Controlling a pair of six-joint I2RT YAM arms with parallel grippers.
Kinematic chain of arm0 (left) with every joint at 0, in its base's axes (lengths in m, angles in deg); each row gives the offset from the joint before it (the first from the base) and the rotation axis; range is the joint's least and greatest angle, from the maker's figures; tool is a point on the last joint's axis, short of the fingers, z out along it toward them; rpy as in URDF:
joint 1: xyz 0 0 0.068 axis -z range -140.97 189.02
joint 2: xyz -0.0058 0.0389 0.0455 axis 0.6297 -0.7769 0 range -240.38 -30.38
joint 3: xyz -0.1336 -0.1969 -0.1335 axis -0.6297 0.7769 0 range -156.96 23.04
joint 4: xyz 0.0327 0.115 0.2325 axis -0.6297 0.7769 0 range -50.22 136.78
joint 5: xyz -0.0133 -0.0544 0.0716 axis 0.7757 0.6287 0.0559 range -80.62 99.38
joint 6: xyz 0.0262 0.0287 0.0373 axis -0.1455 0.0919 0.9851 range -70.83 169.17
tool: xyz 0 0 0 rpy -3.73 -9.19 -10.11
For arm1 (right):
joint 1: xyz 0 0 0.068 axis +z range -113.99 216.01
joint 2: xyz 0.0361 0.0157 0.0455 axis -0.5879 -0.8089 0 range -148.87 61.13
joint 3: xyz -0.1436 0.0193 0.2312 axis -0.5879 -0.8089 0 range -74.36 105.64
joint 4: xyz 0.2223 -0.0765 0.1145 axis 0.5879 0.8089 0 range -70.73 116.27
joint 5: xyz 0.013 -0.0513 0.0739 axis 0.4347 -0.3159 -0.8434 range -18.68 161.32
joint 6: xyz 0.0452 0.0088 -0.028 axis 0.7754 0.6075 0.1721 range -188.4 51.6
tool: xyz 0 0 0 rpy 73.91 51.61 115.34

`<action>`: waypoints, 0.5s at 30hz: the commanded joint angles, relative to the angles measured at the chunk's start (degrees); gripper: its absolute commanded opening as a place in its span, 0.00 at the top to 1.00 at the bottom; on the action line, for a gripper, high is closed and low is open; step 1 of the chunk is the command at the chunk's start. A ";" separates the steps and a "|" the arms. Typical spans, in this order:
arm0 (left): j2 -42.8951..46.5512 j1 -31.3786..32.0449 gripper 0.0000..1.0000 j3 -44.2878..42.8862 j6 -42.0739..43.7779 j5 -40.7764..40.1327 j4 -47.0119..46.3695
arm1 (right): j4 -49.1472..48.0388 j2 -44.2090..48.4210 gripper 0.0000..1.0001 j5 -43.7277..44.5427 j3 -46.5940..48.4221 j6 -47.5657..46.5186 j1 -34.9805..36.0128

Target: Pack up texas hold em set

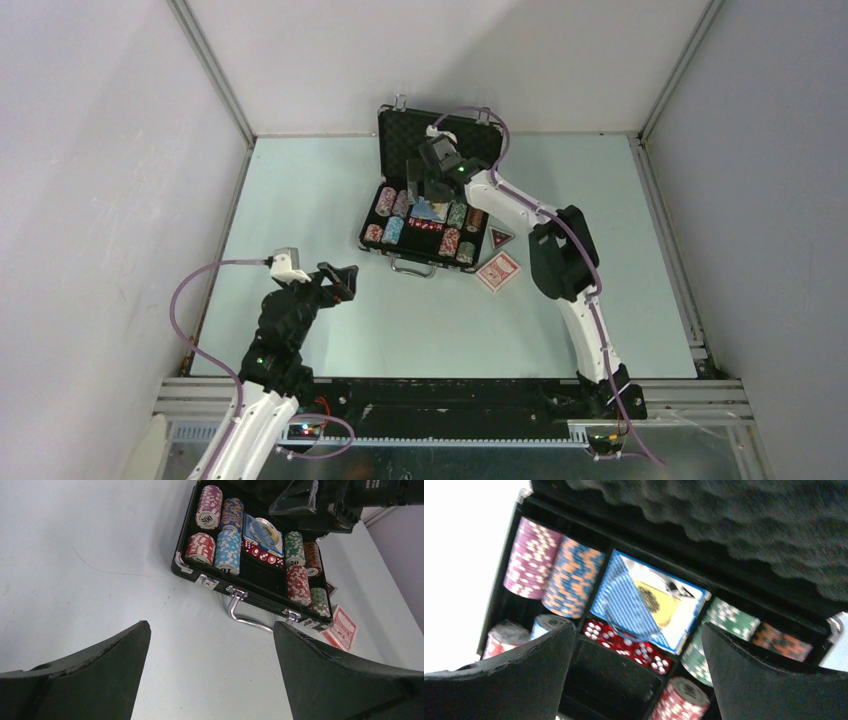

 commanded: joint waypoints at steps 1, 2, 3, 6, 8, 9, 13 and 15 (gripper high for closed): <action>0.31 -0.37 0.00 -0.22 1.55 -0.08 -1.72 | -1.34 9.51 0.00 0.62 -8.18 -1.06 -1.63; 0.35 -0.37 0.00 -0.20 1.56 -0.14 -1.76 | -3.48 11.53 0.00 0.50 -10.76 -0.41 -2.15; 0.49 -0.37 0.00 -0.18 1.51 -0.16 -1.74 | -4.54 15.67 0.00 0.09 -16.41 0.10 -2.49; 0.72 -0.37 0.00 -0.15 1.45 -0.29 -1.59 | -7.62 25.44 0.00 0.63 -26.87 3.49 -4.21; 0.98 -0.37 0.00 -0.05 1.48 -0.28 -1.57 | -6.73 30.82 0.01 3.98 -33.45 7.91 -4.88; 1.14 -0.37 0.00 0.06 1.40 -0.19 -1.67 | -5.82 32.29 0.02 7.33 -36.74 9.94 -5.32; 1.08 -0.37 0.00 0.18 1.30 0.04 -1.91 | 3.68 38.11 0.01 14.39 -42.67 21.70 -6.56; 0.91 -0.32 0.00 0.14 1.31 0.32 -1.99 | 7.76 38.98 0.01 15.94 -43.93 28.39 -7.03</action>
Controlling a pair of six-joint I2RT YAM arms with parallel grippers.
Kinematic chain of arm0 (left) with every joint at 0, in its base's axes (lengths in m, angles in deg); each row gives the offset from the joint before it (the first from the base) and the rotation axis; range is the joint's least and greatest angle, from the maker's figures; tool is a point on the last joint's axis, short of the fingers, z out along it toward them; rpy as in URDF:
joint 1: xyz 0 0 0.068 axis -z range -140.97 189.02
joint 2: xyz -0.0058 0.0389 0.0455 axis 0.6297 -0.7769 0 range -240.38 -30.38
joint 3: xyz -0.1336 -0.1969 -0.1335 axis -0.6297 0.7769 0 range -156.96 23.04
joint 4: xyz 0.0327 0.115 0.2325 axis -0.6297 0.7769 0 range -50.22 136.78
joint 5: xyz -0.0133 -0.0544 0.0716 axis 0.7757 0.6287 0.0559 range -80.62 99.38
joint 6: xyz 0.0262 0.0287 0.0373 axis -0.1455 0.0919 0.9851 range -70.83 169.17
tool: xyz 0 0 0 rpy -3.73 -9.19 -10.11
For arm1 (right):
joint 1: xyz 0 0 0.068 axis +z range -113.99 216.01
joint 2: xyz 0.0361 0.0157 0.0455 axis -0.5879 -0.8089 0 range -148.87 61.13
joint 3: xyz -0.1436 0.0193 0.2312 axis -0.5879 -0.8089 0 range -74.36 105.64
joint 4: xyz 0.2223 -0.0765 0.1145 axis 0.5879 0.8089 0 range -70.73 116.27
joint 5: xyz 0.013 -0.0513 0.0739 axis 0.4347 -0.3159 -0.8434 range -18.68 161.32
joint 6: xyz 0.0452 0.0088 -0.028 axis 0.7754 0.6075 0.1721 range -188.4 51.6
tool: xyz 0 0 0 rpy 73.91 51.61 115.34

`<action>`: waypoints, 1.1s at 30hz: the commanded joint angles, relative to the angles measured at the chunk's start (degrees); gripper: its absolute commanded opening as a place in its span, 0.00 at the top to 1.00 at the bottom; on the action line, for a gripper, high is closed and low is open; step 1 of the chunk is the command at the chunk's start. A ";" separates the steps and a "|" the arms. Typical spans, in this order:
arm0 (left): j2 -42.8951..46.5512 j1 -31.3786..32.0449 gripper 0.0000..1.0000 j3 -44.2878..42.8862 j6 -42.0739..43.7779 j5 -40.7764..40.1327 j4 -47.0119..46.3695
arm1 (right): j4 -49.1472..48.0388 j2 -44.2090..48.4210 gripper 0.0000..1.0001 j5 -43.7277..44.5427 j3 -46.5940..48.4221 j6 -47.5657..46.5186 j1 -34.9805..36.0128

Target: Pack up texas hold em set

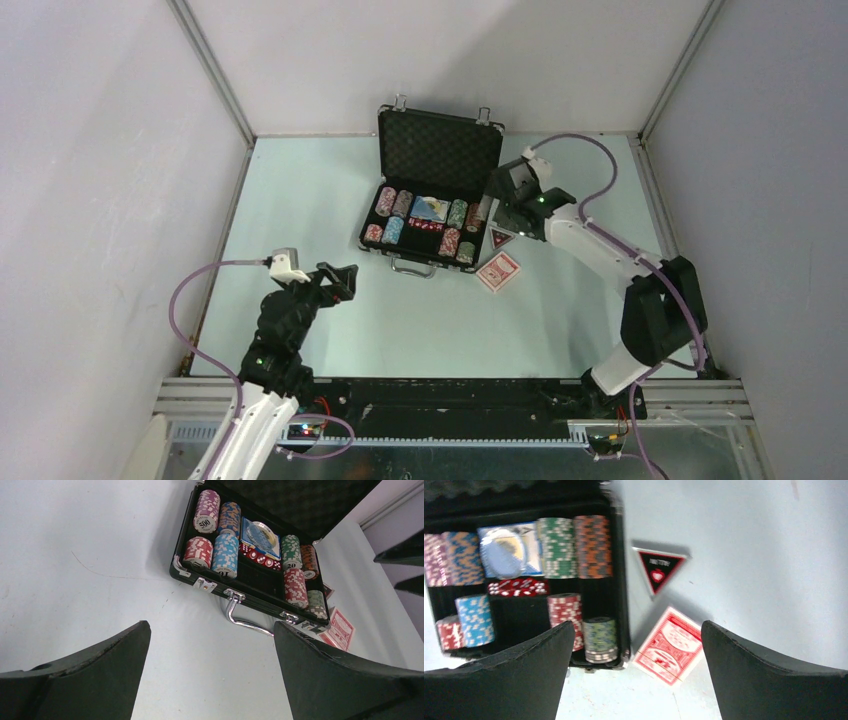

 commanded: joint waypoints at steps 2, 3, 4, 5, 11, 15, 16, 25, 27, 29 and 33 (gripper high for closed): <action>-0.01 -0.36 0.00 0.10 1.33 0.40 -1.75 | 11.69 1.13 0.00 7.19 -3.27 17.81 -0.72; -0.12 -0.37 0.00 0.03 1.30 0.42 -1.71 | 12.52 0.04 0.00 6.25 -3.32 18.72 -0.82; -0.09 -0.35 0.00 0.02 1.29 0.43 -1.68 | 13.68 -0.63 0.00 5.47 -3.33 20.25 -0.97; -0.03 -0.36 0.00 -0.04 1.25 0.43 -1.50 | 14.04 -2.01 0.01 4.15 -3.34 20.77 -1.03; 1.78 -0.37 0.00 0.12 1.22 -0.14 -0.31 | 13.25 -7.60 0.00 1.93 -3.33 23.96 -0.07; 2.83 -0.37 0.00 0.34 1.12 -0.55 0.06 | 11.75 -9.76 0.00 1.12 -3.34 25.07 0.56; 2.92 -0.37 0.00 0.29 1.12 -0.54 0.12 | 11.59 -10.38 0.00 0.75 -3.32 25.20 0.61; 1.84 -0.36 0.00 0.14 1.14 -0.65 -0.07 | 12.92 -13.94 0.09 -0.75 -3.34 27.84 1.15; 1.65 -0.37 0.00 0.09 1.12 -0.57 -0.13 | 13.60 -14.51 0.11 -0.80 -3.32 28.14 1.21; 1.50 -0.36 0.00 0.02 1.11 -0.54 -0.25 | 13.96 -14.78 0.14 -0.83 -3.34 28.10 1.41; 1.53 -0.36 0.00 0.03 1.17 -0.54 -0.13 | 15.24 -13.07 0.32 1.32 -3.34 27.77 1.64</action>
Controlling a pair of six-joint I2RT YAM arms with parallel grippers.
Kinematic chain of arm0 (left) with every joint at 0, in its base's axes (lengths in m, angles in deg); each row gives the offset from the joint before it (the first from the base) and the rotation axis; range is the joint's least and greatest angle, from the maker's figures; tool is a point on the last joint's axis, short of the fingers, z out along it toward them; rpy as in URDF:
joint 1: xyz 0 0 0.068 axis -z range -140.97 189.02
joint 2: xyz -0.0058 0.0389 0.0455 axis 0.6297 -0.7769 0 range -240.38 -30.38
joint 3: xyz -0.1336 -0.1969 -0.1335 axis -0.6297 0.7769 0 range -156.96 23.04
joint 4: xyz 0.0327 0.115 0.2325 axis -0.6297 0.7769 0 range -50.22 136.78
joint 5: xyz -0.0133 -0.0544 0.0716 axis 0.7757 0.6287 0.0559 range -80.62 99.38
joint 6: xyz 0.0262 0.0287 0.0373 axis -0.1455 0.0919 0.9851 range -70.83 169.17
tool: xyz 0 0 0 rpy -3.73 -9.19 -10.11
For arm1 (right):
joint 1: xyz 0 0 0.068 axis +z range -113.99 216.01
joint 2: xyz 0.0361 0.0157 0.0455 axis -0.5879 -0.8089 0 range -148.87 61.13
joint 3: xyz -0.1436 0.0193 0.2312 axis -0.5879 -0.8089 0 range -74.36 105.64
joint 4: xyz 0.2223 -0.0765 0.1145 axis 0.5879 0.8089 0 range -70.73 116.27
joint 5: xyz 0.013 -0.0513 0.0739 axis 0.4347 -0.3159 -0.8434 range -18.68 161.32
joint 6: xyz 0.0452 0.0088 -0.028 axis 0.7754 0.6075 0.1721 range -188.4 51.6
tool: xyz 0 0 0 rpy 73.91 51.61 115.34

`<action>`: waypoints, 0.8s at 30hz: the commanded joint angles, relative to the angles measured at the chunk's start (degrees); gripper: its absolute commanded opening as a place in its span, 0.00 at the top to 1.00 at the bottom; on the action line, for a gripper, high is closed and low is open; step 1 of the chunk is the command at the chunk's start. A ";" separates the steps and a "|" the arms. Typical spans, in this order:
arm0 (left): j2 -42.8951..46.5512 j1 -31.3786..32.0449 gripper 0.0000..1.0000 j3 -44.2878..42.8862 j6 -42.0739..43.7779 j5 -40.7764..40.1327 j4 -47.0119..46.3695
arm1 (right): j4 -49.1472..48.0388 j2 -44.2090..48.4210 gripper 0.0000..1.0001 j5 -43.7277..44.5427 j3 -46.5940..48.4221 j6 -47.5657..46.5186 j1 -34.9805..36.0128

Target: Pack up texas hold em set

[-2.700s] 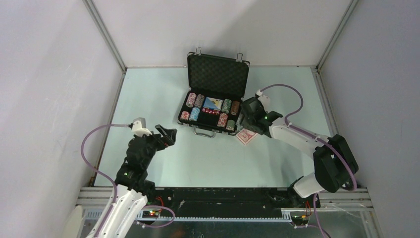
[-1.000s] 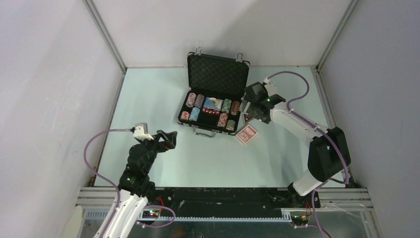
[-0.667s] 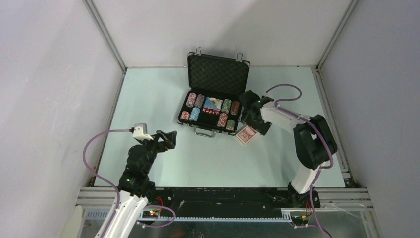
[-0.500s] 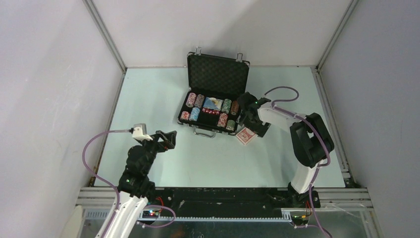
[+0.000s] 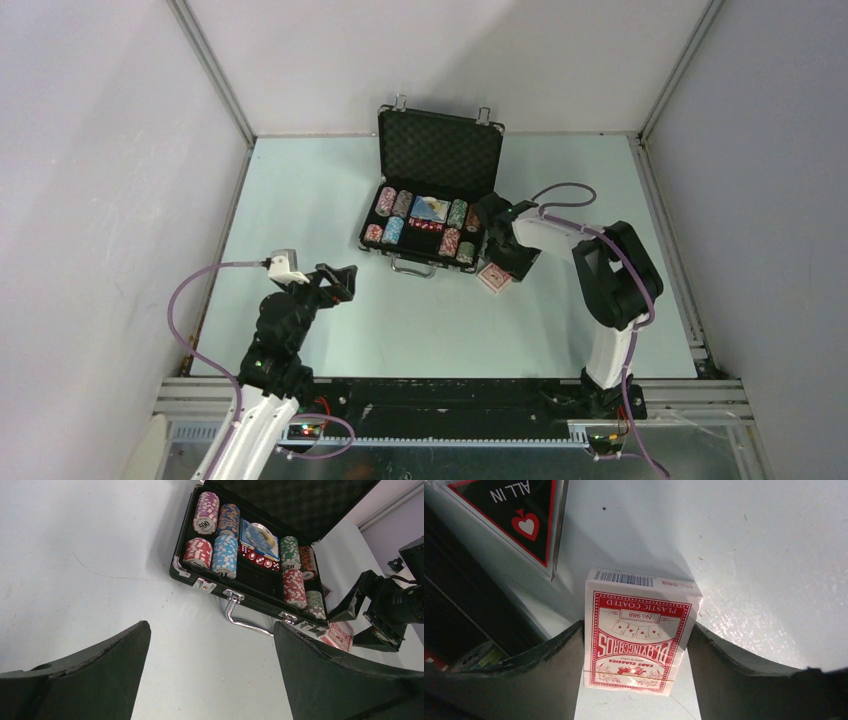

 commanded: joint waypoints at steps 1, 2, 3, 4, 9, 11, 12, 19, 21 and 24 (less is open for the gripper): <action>-0.12 -0.37 0.00 0.01 1.17 -0.54 -1.30 | 2.89 1.71 0.40 3.80 0.18 0.61 0.69; -0.11 -0.37 0.00 0.01 1.14 -0.56 -1.25 | 3.05 3.05 0.42 4.47 0.18 0.06 0.77; -0.03 -0.37 0.00 0.03 1.16 -0.58 -1.28 | 3.01 3.83 0.51 5.84 0.18 -1.59 1.06; 0.03 -0.37 0.00 0.02 1.18 -0.53 -1.29 | 2.85 5.44 0.53 6.50 0.18 -2.67 1.48; 0.03 -0.37 0.00 0.01 1.13 -0.66 -1.18 | 1.69 13.51 0.57 13.63 -0.14 -10.93 3.46; 0.12 -0.37 0.00 0.01 1.09 -0.61 -1.13 | -1.45 17.13 0.58 13.99 -1.59 -15.98 3.69; 0.20 -0.37 0.00 0.01 1.11 -0.59 -1.12 | -2.99 18.30 0.58 13.52 -2.90 -18.13 3.81; 0.64 -0.37 0.00 0.17 1.08 -0.24 -1.04 | -22.71 31.23 0.57 4.22 -11.30 -44.56 3.86; 0.47 -0.37 0.00 0.26 1.07 -0.23 -1.33 | -25.49 32.50 0.57 1.97 -11.41 -49.55 3.89; 0.09 -0.37 0.00 0.29 1.11 -0.21 -1.88 | -30.33 33.52 0.61 -4.04 -11.49 -56.26 3.91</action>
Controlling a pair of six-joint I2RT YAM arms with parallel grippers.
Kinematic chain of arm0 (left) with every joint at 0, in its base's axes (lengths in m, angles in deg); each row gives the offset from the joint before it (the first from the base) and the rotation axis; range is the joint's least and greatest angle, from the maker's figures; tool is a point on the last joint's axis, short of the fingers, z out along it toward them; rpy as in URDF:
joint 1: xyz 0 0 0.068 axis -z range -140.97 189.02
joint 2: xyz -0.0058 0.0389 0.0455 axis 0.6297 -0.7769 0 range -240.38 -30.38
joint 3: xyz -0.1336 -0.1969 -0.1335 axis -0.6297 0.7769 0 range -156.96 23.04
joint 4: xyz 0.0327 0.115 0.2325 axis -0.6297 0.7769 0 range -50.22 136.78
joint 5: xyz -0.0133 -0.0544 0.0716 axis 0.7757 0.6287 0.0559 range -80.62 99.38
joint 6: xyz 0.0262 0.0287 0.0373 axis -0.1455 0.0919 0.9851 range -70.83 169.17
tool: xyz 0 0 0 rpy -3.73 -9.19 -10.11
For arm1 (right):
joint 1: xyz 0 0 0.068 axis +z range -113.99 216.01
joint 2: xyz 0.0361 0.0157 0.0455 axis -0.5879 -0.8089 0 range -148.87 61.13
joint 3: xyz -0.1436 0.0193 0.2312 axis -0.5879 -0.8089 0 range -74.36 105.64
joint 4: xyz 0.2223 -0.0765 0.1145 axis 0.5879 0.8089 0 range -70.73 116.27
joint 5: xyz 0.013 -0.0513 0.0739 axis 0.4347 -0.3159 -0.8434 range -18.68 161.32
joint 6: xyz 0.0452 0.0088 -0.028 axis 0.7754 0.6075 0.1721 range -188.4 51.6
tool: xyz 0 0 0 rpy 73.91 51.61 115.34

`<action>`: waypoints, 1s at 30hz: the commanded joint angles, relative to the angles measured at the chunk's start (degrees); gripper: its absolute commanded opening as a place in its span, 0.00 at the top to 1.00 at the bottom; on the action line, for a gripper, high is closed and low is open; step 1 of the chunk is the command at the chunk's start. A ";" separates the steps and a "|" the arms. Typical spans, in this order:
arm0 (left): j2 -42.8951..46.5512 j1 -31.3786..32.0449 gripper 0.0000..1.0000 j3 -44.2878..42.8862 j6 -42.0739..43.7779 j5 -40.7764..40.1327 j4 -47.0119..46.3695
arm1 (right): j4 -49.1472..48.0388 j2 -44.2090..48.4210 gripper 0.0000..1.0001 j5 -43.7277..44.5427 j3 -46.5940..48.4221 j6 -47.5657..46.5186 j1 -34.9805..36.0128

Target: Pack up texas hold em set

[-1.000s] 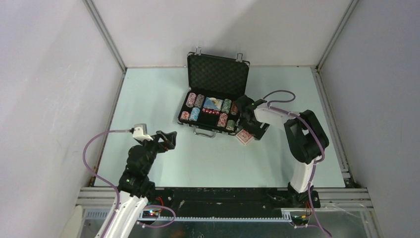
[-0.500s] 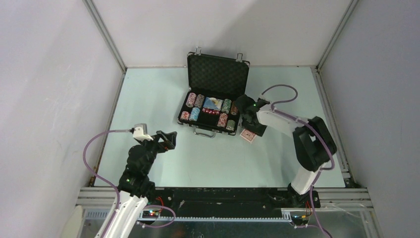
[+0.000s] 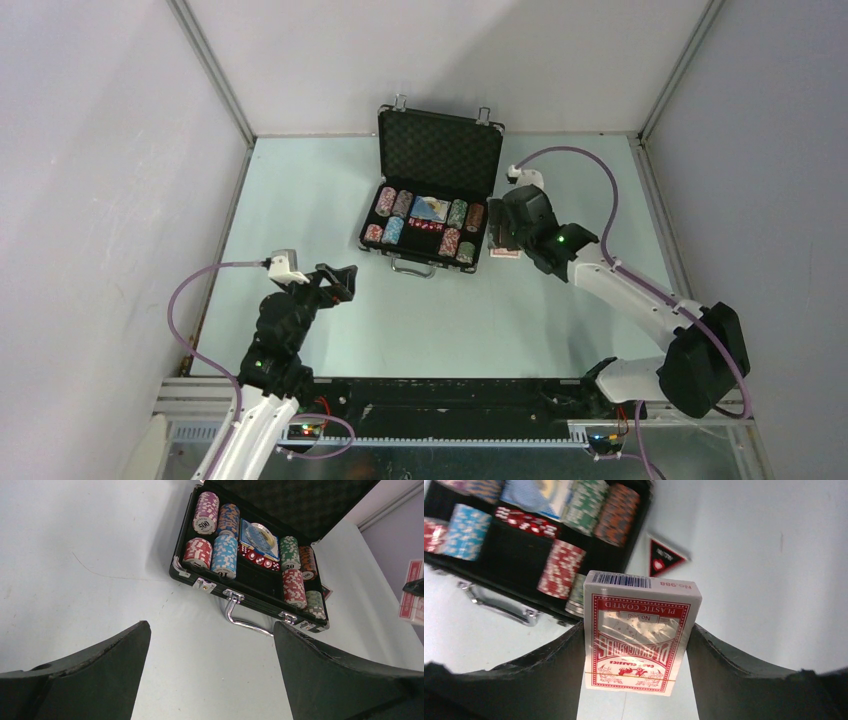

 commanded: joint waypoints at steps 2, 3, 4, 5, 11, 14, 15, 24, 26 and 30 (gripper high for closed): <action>-0.33 -0.32 0.00 0.27 1.08 -0.29 -2.07 | -15.35 2.51 0.61 -11.17 0.22 -16.52 0.12; -0.47 -0.35 0.00 0.26 1.08 -0.31 -2.14 | -16.45 2.42 0.61 -13.50 0.23 -17.22 0.13; -0.49 -0.32 0.00 0.29 1.10 -0.31 -2.17 | -18.50 2.20 0.62 -14.63 0.27 -18.70 0.22; -0.51 -0.34 0.00 0.27 1.04 -0.29 -2.17 | -19.52 2.00 0.62 -16.87 0.42 -19.50 0.37; -0.41 -0.37 0.00 0.50 1.08 -0.32 -2.52 | -28.43 -0.86 0.65 -30.06 0.49 -32.44 1.38; -0.55 -0.37 0.00 0.53 1.07 -0.40 -2.70 | -30.23 -3.82 0.65 -32.13 2.31 -36.82 2.74; -0.58 -0.32 0.00 0.52 1.08 -0.45 -2.61 | -29.28 -5.42 0.65 -32.32 3.03 -38.65 3.02; -0.42 -0.37 0.00 0.50 1.07 -0.57 -2.54 | -16.53 -19.47 0.61 -24.89 17.24 -53.60 9.80; -0.39 -0.37 0.00 0.50 1.04 -0.57 -2.52 | -13.22 -21.34 0.61 -27.84 20.01 -54.40 9.71; -0.42 -0.37 0.00 0.42 1.09 -0.61 -2.39 | -9.97 -24.47 0.64 -31.75 24.10 -56.38 9.42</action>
